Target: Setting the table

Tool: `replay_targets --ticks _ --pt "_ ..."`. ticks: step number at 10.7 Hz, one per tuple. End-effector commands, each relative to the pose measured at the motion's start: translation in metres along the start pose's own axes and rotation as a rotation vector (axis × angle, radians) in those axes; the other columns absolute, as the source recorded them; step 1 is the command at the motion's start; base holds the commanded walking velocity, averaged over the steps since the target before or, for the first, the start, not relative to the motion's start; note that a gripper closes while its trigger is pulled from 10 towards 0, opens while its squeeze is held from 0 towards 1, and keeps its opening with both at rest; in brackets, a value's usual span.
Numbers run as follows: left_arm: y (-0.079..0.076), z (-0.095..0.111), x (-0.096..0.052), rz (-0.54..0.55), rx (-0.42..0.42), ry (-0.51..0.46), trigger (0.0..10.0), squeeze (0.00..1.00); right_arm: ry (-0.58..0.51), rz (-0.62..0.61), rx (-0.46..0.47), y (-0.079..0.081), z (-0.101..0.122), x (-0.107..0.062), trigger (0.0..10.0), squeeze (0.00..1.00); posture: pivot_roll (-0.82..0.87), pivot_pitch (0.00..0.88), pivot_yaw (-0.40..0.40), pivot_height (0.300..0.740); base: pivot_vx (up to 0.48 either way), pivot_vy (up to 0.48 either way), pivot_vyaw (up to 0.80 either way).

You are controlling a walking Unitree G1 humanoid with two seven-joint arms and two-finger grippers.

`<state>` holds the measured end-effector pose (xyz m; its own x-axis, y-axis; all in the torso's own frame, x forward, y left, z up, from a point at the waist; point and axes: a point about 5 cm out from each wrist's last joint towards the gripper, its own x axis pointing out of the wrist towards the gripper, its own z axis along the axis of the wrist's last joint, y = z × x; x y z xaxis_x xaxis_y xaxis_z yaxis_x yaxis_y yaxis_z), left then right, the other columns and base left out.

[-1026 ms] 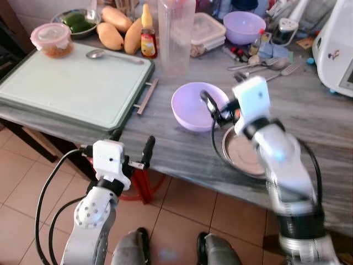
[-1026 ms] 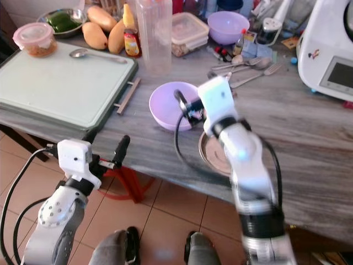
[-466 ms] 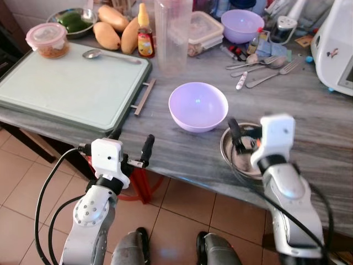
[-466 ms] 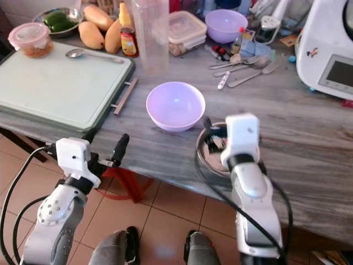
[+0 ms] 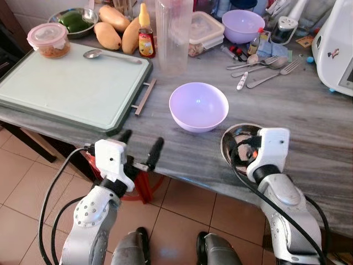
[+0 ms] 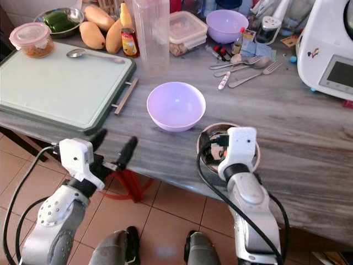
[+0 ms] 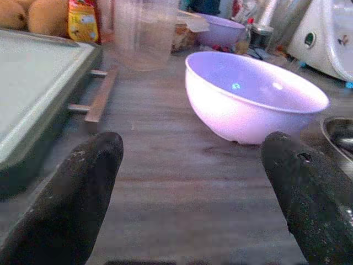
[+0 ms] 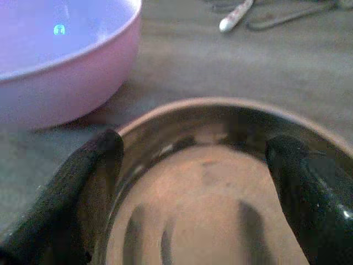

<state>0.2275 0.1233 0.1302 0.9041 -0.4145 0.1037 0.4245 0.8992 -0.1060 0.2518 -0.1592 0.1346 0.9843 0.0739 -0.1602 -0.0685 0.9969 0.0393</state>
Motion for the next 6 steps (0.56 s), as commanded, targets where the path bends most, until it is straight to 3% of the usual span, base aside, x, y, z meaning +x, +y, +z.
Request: replay_targets --ticks 1,6 --pt "-0.002 0.0 -0.003 -0.018 -0.004 0.007 10.0 0.0 0.018 0.014 0.025 0.0 -0.001 -0.002 10.0 0.0 -0.03 0.175 -0.002 0.74 0.0 0.0 0.0" --pt "-0.002 0.0 -0.004 -0.029 -0.005 0.017 10.0 0.0 0.063 0.099 0.099 0.011 -0.002 0.001 10.0 0.0 -0.03 0.175 -0.005 0.74 0.0 0.0 0.0"
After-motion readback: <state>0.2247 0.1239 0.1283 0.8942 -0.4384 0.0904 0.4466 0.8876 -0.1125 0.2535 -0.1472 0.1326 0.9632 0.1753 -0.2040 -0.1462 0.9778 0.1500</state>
